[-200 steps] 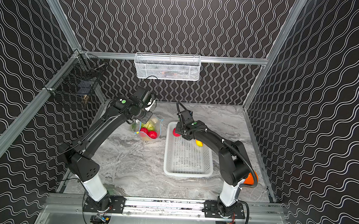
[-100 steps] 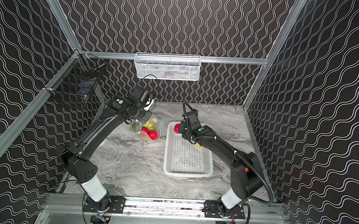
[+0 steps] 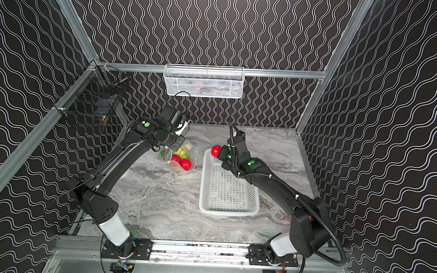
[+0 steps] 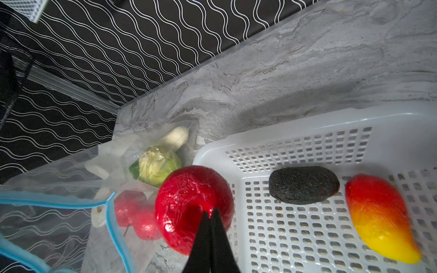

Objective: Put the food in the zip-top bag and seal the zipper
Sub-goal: 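Lift the small red apple out of the basket with the right gripper, then carry the small red apple over the bag opening held by the left gripper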

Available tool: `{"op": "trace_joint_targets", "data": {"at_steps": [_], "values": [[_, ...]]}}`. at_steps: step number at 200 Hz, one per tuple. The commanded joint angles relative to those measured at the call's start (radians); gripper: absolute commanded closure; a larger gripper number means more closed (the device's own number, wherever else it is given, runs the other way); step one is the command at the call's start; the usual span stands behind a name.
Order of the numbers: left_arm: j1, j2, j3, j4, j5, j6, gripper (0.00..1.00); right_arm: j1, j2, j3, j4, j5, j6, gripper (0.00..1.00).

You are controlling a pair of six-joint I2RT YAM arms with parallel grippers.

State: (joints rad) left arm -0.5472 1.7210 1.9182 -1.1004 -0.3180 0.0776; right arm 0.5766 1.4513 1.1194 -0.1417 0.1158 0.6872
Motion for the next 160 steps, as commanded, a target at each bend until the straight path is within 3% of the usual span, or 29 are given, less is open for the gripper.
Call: {"op": "trace_joint_targets", "data": {"at_steps": [1,160], "values": [[0.001,-0.004,0.002,0.007,0.006,-0.006,1.00,0.004,-0.029,-0.011,0.072,-0.002,-0.018,1.00],[0.001,-0.025,-0.004,0.007,0.004,-0.001,1.00,0.088,-0.109,-0.026,0.183,-0.016,-0.039,1.00]]}}
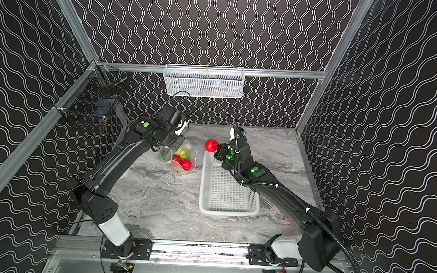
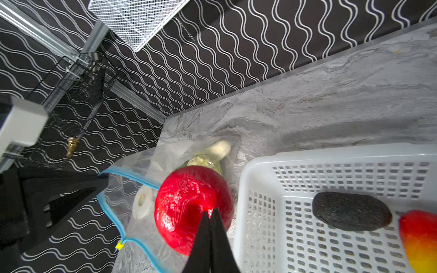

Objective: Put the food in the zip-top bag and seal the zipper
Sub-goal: 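Carry the small red apple over the bag opening held by the left gripper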

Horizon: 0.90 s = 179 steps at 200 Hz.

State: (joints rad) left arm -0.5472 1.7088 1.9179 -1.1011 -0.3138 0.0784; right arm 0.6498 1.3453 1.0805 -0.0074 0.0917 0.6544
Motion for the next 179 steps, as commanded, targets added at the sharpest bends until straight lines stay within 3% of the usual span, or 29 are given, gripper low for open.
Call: {"op": "trace_joint_targets", "data": {"at_steps": [1,179], "values": [[0.002,-0.012,-0.003,0.007,0.000,-0.003,1.00,0.016,-0.003,0.014,0.049,0.008,-0.006,1.00],[0.050,-0.056,-0.037,0.018,0.056,-0.012,1.00,0.168,0.112,0.100,0.104,0.006,-0.011,1.00]]}}
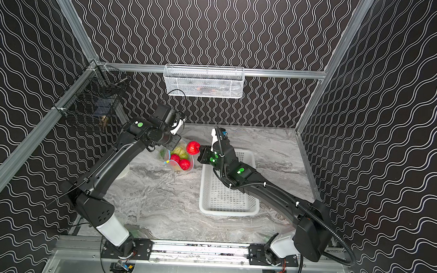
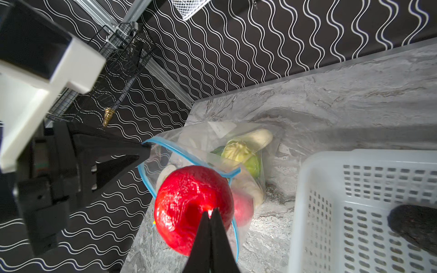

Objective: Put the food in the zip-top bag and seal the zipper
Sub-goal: 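Carry the small red apple over the bag opening held by the left gripper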

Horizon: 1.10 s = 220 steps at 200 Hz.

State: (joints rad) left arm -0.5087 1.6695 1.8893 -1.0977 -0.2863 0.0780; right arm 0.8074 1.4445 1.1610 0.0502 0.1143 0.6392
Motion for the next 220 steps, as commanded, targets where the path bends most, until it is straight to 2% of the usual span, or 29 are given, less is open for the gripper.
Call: {"op": "trace_joint_targets", "data": {"at_steps": [1,162,220], "values": [[0.012,-0.017,-0.008,0.015,0.030,-0.012,1.00,0.011,0.013,0.020,0.046,-0.016,0.004,1.00],[0.068,-0.061,-0.025,0.022,0.103,-0.027,1.00,0.095,0.163,0.169,0.014,-0.038,0.036,1.00],[0.072,-0.044,-0.005,0.012,0.129,-0.035,1.00,0.113,0.235,0.239,-0.051,0.049,0.043,1.00]]}}
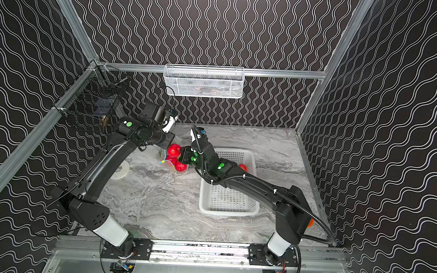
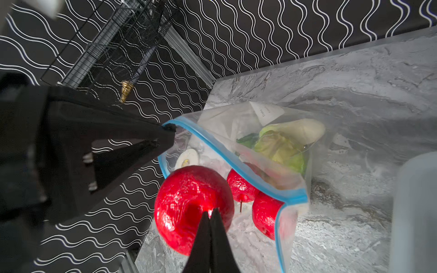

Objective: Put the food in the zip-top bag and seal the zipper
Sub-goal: 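Carry the small red apple over the bag opening held by the left gripper, then lower the small red apple into the bag and open the right gripper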

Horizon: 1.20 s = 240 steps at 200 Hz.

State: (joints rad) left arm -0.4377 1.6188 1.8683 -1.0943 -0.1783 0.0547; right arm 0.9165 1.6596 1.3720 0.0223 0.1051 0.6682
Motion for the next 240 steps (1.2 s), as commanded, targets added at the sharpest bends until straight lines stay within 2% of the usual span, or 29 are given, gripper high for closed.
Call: {"op": "trace_joint_targets", "data": {"at_steps": [1,28,63,103,124,137,162,187,240], "values": [[0.001,0.007,0.016,0.008,0.021,-0.012,1.00,0.004,0.022,0.030,-0.026,0.059,0.015,1.00],[0.004,0.014,0.027,0.001,0.077,-0.022,1.00,0.004,0.070,0.088,-0.086,0.103,0.020,1.00],[0.004,0.041,0.056,-0.006,0.076,-0.034,1.00,0.005,0.100,0.110,-0.108,0.202,-0.002,1.00],[0.003,0.102,0.118,-0.031,0.099,-0.043,1.00,0.003,0.182,0.167,-0.098,0.240,-0.050,1.00],[0.002,0.119,0.141,-0.037,0.080,-0.041,1.00,0.004,0.209,0.164,-0.025,0.253,-0.076,1.00],[0.003,0.128,0.157,-0.042,0.070,-0.039,1.00,0.001,0.229,0.176,-0.002,0.243,-0.086,0.76],[0.003,0.142,0.176,-0.049,0.065,-0.037,1.00,-0.006,0.231,0.159,0.076,0.184,-0.112,0.53],[0.003,0.152,0.170,-0.047,0.066,-0.039,1.00,-0.016,0.195,0.082,0.176,0.137,-0.111,0.45],[0.001,0.180,0.202,-0.056,0.058,-0.043,1.00,-0.022,0.098,-0.024,0.227,0.139,-0.128,0.38]]}}
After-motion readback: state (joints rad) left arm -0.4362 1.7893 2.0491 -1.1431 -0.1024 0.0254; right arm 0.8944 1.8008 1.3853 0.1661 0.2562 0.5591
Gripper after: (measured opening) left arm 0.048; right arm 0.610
